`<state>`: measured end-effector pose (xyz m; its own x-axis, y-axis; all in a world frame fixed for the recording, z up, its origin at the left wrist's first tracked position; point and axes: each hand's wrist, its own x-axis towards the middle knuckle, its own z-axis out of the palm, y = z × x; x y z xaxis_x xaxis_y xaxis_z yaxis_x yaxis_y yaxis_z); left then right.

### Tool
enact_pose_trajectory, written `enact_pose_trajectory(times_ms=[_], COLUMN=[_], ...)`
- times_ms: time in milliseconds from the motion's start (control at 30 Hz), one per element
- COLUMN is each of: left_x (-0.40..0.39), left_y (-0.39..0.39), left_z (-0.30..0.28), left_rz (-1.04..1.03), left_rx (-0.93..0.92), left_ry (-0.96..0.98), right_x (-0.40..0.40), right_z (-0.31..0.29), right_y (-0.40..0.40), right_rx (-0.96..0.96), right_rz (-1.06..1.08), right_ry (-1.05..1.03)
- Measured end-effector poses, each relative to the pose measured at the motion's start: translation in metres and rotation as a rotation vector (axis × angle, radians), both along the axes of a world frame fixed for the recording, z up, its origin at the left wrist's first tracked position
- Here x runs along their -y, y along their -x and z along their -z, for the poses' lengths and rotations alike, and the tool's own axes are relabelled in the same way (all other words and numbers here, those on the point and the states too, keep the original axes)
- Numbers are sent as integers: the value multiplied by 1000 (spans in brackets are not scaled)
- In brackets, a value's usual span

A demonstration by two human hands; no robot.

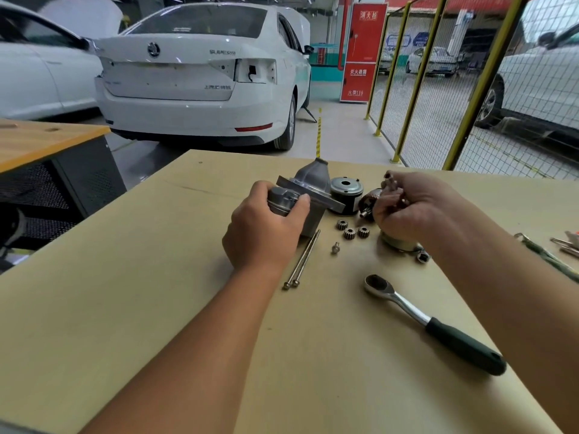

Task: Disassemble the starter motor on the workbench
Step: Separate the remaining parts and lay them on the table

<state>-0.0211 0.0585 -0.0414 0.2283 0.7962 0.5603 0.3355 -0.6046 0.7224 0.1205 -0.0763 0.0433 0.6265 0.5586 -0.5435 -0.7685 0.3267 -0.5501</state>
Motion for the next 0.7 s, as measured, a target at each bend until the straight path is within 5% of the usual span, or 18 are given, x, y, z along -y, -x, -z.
enact_pose_trajectory(times_ms=[200, 467, 700], left_x=[-2, -7, -8], left_y=[0, 6, 6], left_z=[-2, -3, -2], left_rz=[47, 176, 203], left_rx=[-9, -58, -47], left_ry=[34, 54, 37], right_x=[-12, -42, -47], right_z=[-9, -31, -29], right_y=[5, 28, 22], right_rx=[50, 577, 1151], right_rz=[-50, -170, -344], right_ry=[-216, -379, 34])
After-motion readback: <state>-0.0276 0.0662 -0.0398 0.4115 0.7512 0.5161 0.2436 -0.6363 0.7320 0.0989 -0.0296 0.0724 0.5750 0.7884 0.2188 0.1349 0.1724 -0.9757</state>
